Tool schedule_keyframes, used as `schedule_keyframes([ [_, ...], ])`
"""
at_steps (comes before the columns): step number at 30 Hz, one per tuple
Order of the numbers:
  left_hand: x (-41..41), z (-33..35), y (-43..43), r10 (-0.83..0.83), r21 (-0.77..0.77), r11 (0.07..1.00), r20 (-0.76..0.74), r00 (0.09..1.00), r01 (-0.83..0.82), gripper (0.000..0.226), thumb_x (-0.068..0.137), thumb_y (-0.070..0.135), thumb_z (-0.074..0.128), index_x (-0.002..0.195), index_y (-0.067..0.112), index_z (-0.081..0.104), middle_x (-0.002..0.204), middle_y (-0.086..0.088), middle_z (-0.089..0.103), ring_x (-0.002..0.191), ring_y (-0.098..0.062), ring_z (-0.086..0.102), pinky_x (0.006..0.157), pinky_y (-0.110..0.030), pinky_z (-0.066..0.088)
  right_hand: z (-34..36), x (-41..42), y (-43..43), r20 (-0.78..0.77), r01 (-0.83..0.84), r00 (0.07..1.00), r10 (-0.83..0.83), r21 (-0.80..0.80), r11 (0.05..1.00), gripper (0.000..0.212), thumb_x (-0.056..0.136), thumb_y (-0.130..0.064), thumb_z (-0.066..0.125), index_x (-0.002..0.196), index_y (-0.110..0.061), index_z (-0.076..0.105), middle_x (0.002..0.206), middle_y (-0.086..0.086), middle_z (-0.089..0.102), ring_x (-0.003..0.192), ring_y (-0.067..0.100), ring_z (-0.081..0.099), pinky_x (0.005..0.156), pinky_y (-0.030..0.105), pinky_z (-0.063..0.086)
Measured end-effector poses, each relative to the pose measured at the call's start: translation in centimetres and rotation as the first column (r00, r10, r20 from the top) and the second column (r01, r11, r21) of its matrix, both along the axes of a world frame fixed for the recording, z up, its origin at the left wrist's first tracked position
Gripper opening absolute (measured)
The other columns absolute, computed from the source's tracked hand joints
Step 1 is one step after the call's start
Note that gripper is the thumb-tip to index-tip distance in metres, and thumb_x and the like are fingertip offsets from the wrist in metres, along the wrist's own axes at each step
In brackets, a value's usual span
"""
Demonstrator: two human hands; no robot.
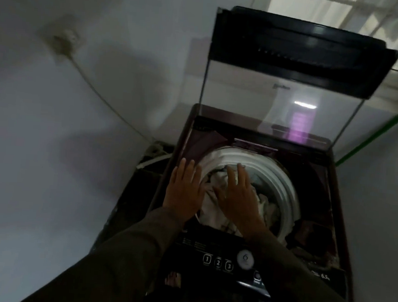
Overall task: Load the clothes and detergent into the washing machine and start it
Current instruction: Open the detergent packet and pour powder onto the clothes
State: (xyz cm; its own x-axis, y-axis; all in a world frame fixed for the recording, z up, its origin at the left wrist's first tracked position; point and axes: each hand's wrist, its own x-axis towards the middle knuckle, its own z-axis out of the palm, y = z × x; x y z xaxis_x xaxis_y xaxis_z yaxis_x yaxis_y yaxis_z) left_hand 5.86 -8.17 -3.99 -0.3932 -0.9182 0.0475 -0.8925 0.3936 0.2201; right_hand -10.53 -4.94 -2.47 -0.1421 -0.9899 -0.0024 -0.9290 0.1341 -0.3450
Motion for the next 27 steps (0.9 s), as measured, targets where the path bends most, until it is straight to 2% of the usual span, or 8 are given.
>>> schedule_keyframes([
  [3,2.2,0.6,1.6,0.134,0.018,0.991,0.0,0.991,-0.134,0.07,0.095,0.052,0.026,0.146,0.007,0.043,0.15,-0.02,0.044,0.142,-0.04,0.035,0.111,-0.055,0.037,0.3,2.2,-0.5,0.042,-0.106,0.993,0.107,-0.012,0.994,0.075,0.093,-0.056,0.048,0.152,-0.017,0.025,0.163,0.012,0.014,0.151,0.031,0.009,0.116,0.05,0.03],
  [5,3.7,0.7,3.3,0.229,0.046,0.972,-0.003,0.973,-0.229,0.075,0.094,0.057,0.017,0.152,0.011,0.031,0.158,-0.018,0.03,0.149,-0.037,0.021,0.118,-0.052,0.026,0.4,3.9,-0.4,0.047,-0.196,0.979,0.198,-0.047,0.98,0.074,0.094,-0.055,0.049,0.152,-0.015,0.026,0.162,0.015,0.016,0.15,0.032,0.012,0.115,0.05,0.03],
  [7,5.2,0.9,5.3,0.337,0.057,0.94,-0.014,0.941,-0.336,0.076,0.094,0.058,0.015,0.154,0.012,0.025,0.16,-0.016,0.025,0.15,-0.036,0.016,0.12,-0.051,0.022,0.4,5.6,0.1,0.031,-0.29,0.956,0.293,-0.066,0.955,0.074,0.095,-0.056,0.047,0.152,-0.014,0.026,0.161,0.017,0.018,0.149,0.033,0.015,0.115,0.049,0.031],
  [10,7.3,1.4,8.8,0.474,0.054,0.88,-0.016,0.88,-0.472,0.07,0.097,0.054,0.023,0.149,0.009,0.038,0.154,-0.018,0.037,0.145,-0.039,0.029,0.115,-0.052,0.031,0.4,8.2,1.1,0.007,-0.437,0.899,0.438,-0.063,0.897,0.076,0.096,-0.059,0.041,0.153,-0.013,0.023,0.162,0.017,0.015,0.149,0.034,0.013,0.116,0.05,0.029],
  [16,11.4,1.0,17.4,0.707,0.035,0.707,-0.016,0.707,-0.706,0.065,0.098,0.054,0.026,0.147,0.014,0.041,0.155,-0.015,0.037,0.146,-0.037,0.029,0.116,-0.051,0.029,0.4,13.5,5.0,-0.007,-0.666,0.745,0.667,-0.04,0.744,0.077,0.096,-0.06,0.038,0.154,-0.014,0.018,0.162,0.017,0.008,0.151,0.034,0.003,0.116,0.052,0.027],
  [21,14.4,-0.5,25.7,0.837,0.081,0.544,0.021,0.547,-0.836,0.067,0.096,0.054,0.024,0.147,0.014,0.041,0.154,-0.017,0.037,0.146,-0.038,0.028,0.115,-0.056,0.031,-0.3,18.1,8.8,-0.062,-0.81,0.586,0.808,-0.007,0.586,0.075,0.095,-0.059,0.041,0.152,-0.013,0.025,0.161,0.021,0.012,0.15,0.035,0.002,0.117,0.06,0.019],
  [27,17.2,-3.2,34.1,0.934,0.111,0.336,0.087,0.346,-0.935,0.065,0.095,0.053,0.028,0.143,0.013,0.047,0.148,-0.019,0.045,0.143,-0.039,0.034,0.114,-0.054,0.034,-1.9,22.8,13.2,-0.069,-0.919,0.39,0.918,0.028,0.393,0.072,0.095,-0.054,0.046,0.151,-0.014,0.025,0.162,0.019,0.01,0.151,0.033,-0.002,0.118,0.059,0.013],
])
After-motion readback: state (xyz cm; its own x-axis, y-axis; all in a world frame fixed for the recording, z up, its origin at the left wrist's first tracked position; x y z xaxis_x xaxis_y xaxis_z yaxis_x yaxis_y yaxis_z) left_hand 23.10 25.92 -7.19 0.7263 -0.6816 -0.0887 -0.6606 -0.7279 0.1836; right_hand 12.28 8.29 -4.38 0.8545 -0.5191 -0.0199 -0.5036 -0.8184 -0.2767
